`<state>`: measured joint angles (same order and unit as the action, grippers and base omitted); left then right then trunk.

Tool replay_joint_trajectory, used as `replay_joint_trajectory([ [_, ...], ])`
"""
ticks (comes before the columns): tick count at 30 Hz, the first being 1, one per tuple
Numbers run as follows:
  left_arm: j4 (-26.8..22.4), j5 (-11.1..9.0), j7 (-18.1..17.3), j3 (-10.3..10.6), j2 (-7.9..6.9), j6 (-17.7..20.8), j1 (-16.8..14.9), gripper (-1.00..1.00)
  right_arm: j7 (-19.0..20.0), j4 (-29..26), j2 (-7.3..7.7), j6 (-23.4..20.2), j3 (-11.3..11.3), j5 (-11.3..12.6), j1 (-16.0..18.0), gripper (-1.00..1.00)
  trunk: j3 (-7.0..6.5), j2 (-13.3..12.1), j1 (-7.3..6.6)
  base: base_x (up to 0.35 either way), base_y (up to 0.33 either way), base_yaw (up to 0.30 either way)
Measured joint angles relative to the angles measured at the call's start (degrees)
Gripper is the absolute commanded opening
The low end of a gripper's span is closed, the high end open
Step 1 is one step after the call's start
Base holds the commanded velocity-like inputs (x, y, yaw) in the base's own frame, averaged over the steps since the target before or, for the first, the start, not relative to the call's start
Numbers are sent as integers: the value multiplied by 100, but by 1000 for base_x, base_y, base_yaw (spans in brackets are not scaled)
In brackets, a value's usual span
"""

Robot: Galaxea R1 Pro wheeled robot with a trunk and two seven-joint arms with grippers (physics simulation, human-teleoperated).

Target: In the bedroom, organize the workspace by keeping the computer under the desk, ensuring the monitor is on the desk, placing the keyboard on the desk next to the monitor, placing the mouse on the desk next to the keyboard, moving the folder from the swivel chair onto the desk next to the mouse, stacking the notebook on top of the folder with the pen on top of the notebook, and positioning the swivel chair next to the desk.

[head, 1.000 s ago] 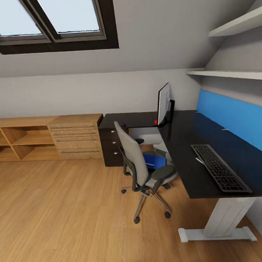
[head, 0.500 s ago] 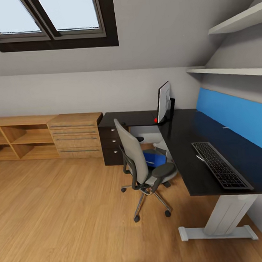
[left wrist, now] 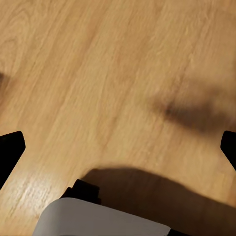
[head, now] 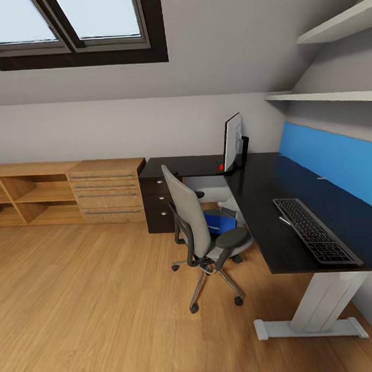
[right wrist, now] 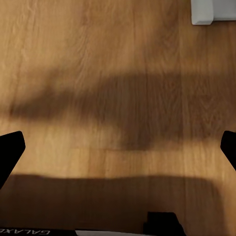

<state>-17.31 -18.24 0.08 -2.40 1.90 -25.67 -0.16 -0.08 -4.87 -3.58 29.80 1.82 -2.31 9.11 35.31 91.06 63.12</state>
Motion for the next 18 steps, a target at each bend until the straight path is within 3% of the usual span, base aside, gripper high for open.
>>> replay_joint_trajectory([
  [8,-16,11,-16,6,-8,-14,0,100,1,-6,-1,10,-5,0,0,100,144,321,176,0,0,0],
  [12,-751,31,-31,27,-11,69,-1,100,-70,-47,-39,124,-20,-14,0,100,215,481,264,0,0,0],
  [15,-1382,50,-26,26,-9,446,-1,100,-154,-108,-62,168,-22,-11,3,100,269,602,330,0,0,0],
  [18,-2083,69,30,17,-8,1349,-1,100,-207,-408,-80,146,-21,-3,16,100,323,722,395,0,0,0],
])
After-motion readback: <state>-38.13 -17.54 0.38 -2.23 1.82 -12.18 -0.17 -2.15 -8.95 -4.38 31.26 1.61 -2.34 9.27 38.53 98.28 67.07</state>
